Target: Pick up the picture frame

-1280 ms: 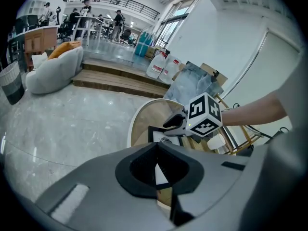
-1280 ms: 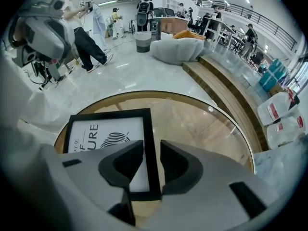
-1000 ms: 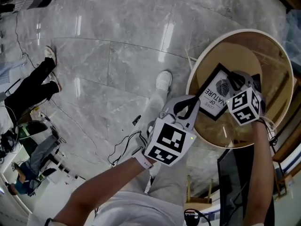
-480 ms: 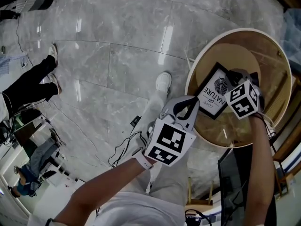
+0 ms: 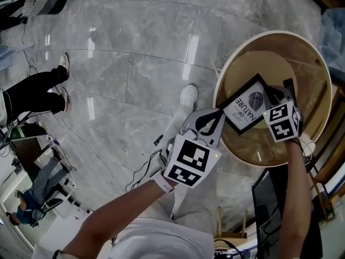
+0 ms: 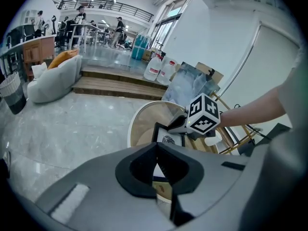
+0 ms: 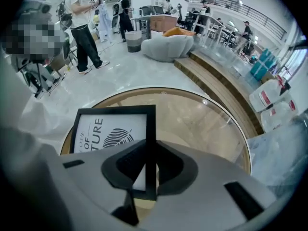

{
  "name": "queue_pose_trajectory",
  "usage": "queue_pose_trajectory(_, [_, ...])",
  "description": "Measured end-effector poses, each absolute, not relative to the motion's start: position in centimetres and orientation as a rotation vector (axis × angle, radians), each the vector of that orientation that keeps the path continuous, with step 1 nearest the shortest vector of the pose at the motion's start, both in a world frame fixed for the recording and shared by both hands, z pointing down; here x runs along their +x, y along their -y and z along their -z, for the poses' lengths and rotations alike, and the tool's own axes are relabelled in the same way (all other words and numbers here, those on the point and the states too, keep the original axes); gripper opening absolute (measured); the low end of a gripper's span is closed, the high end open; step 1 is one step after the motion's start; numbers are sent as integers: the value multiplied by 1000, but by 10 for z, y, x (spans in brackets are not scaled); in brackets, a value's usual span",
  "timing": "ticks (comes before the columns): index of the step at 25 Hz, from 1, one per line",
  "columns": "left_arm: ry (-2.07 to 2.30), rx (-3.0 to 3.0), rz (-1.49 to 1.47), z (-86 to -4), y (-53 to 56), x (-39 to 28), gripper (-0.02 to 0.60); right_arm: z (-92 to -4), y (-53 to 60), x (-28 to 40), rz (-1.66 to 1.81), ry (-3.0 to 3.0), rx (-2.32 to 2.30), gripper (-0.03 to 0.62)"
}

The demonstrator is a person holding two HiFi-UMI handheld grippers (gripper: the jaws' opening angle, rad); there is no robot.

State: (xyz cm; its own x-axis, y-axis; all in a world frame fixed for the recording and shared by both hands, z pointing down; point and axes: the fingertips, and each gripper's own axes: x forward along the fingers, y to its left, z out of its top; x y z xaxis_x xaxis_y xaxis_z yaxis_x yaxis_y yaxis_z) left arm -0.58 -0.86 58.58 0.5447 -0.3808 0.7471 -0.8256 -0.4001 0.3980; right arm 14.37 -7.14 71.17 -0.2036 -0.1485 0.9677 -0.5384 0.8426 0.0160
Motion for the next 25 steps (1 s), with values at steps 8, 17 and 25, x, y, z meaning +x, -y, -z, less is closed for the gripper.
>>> queue_pose_trajectory(8, [974,2070,-739,-544,-7,3,5,-642,58,156,-493,1831,857,52])
queue_pose_trajectory(17, [1018,2142,-690,-458,-19,23,5,-528,32,174,-530,1887,1176,52])
queue_pose_trajectory(25, [1033,2193,-630,-364,-41,37,5,-408,6,201,-481,1908,1411,52])
